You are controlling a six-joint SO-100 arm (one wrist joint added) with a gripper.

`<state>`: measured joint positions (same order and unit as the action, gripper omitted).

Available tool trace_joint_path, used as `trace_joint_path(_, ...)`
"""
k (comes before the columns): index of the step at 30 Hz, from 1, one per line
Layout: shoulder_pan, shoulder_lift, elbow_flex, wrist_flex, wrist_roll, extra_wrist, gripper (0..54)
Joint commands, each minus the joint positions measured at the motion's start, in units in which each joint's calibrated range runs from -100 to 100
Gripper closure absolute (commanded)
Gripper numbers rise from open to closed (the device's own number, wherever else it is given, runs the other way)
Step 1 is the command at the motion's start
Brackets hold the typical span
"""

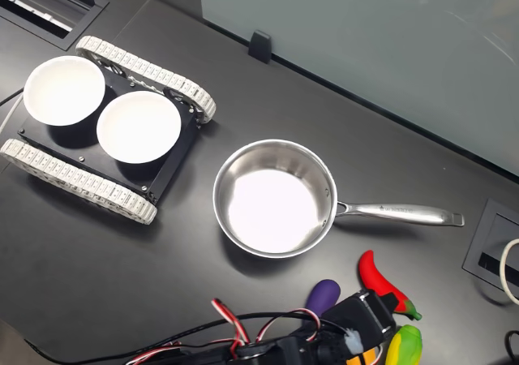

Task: Pick up the chilli and place them in the pan

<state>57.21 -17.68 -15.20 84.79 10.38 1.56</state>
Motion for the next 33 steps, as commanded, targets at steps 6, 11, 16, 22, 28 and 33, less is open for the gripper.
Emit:
trace_joint_path(6,1.28,3.97,-8.65,-1.42,1.95,-0.72,32.1)
trace_joint_path(11,1.05,6.25,-8.83,-1.42,3.27,-0.72,29.3)
trace_joint_path(16,1.05,8.52,-8.92,-1.33,4.3,-0.8,24.5)
trace_joint_path(22,1.28,12.66,-11.1,-1.25,4.69,-0.8,23.0)
trace_joint_path(28,1.28,18.31,-14.19,-1.16,4.69,-0.8,23.4)
trace_joint_path(33,0.59,23.45,-17.55,0.29,4.3,-0.8,23.7)
